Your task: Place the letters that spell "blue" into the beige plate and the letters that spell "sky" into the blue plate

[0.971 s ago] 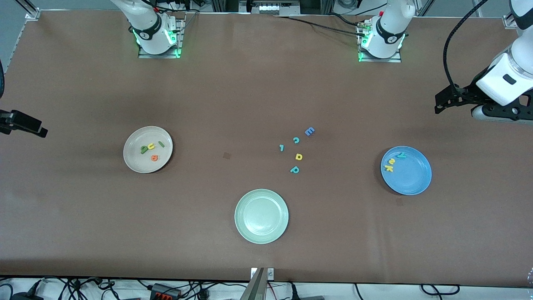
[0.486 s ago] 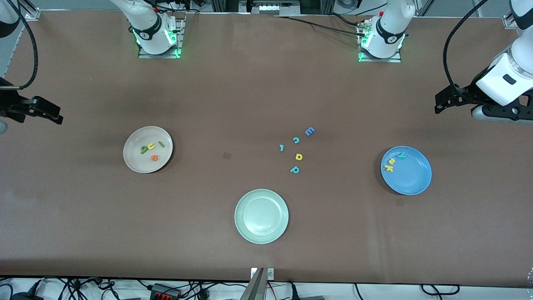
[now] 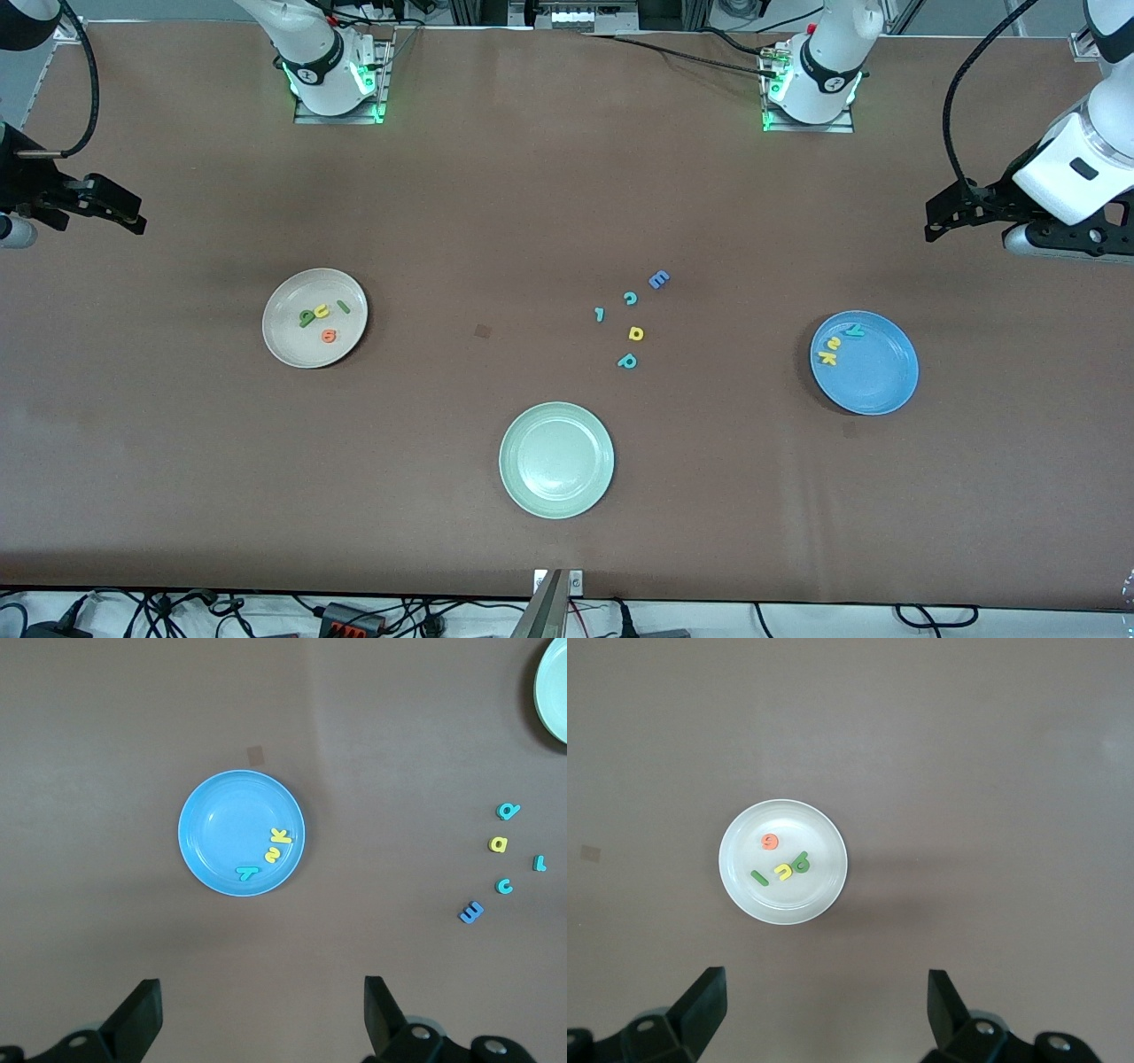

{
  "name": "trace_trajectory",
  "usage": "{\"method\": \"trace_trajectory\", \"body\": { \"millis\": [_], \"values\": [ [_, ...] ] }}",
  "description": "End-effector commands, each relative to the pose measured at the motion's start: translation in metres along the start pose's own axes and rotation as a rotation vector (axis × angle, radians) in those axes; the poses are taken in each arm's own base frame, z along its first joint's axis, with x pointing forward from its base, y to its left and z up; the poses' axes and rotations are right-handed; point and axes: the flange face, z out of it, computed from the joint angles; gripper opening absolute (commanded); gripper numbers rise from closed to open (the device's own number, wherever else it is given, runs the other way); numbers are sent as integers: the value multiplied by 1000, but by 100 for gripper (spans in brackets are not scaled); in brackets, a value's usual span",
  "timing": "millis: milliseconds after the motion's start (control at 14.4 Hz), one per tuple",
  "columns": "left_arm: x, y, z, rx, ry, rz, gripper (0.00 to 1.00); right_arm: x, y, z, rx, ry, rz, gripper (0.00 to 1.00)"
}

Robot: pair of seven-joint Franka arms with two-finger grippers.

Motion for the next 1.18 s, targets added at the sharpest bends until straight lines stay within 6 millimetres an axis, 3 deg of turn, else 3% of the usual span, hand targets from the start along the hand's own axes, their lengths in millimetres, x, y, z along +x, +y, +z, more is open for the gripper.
{"method": "trace_trajectory", "body": {
  "millis": [0, 1110],
  "values": [
    [-3, -2, -5, 4, -3, 9, 100, -2, 0, -2, -20, 14, -13, 100],
    [-3, -1, -5, 4, -3, 11, 100, -5, -5, -3, -19, 4, -26, 100]
  ]
}}
